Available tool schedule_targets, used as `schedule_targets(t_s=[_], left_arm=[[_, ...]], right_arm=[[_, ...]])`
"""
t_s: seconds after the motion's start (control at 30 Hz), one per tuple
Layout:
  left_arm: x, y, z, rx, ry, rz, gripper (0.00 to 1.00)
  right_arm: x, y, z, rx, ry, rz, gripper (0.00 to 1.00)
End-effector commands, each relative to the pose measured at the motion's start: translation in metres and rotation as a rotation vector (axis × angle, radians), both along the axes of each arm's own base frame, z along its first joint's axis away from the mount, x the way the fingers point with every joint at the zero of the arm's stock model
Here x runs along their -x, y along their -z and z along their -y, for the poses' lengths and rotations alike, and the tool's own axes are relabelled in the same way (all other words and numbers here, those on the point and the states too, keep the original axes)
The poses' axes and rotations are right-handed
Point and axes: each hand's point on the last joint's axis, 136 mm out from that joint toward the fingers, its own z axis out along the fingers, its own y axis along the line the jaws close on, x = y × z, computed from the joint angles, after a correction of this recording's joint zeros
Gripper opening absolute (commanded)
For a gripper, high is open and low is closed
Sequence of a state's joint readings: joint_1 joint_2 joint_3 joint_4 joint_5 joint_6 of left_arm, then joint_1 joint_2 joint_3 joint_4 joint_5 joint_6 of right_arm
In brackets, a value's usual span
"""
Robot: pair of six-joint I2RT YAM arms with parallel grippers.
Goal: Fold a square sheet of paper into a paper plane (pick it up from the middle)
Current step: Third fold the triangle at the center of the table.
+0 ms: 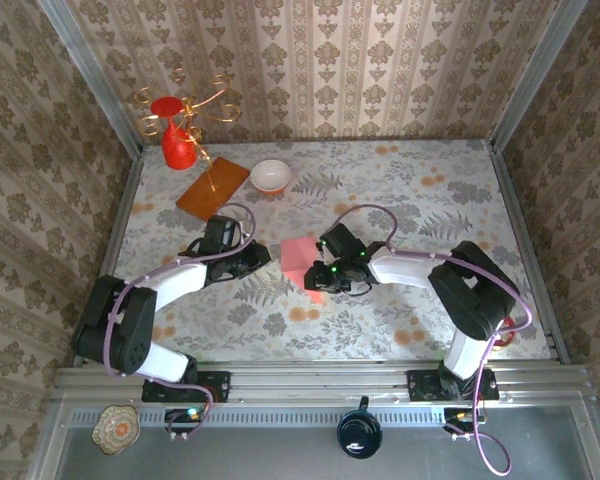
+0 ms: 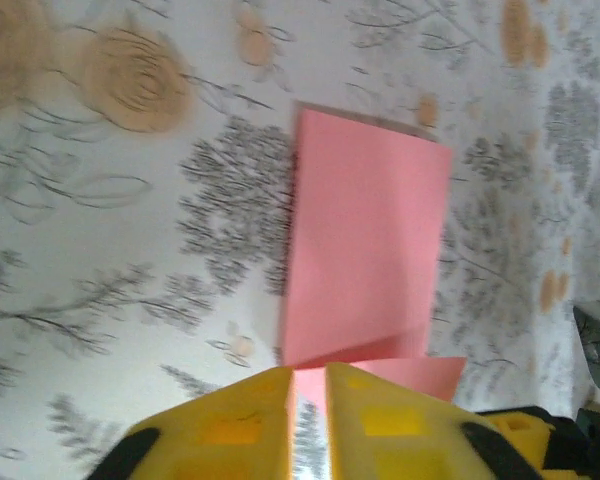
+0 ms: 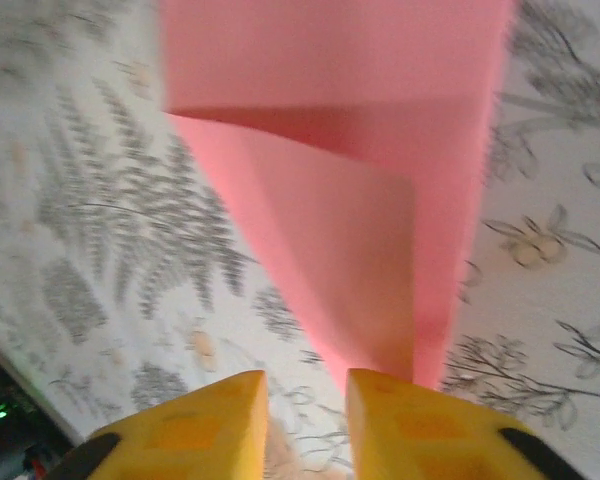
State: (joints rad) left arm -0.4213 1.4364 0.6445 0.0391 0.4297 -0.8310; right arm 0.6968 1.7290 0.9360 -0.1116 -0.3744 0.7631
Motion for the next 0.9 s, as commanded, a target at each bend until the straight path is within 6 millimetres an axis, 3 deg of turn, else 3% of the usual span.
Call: schedule_targets(t_s=[0.0, 0.17, 0.47, 0.87], left_arm=[[0.019, 0.006, 0.008, 0.033, -0.019, -0.063, 0.23], [0.031, 0.01, 0.025, 0.083, -0.004, -0.094, 0.33], [0.032, 0.022, 0.041, 0.13, -0.012, -0.156, 0.47], [0.021, 0.022, 0.053, 0.159, 0.0, -0.167, 0.47]], right_arm=[[-0.009, -0.02, -0.008, -0.066, -0.005, 0.07, 0.32], [-0.01, -0.002, -0.008, -0.052, 0.005, 0.031, 0.32], [-0.017, 0.012, 0.002, -0.025, 0.054, 0.02, 0.34], [-0.018, 0.014, 0.008, -0.045, 0.071, 0.016, 0.34]])
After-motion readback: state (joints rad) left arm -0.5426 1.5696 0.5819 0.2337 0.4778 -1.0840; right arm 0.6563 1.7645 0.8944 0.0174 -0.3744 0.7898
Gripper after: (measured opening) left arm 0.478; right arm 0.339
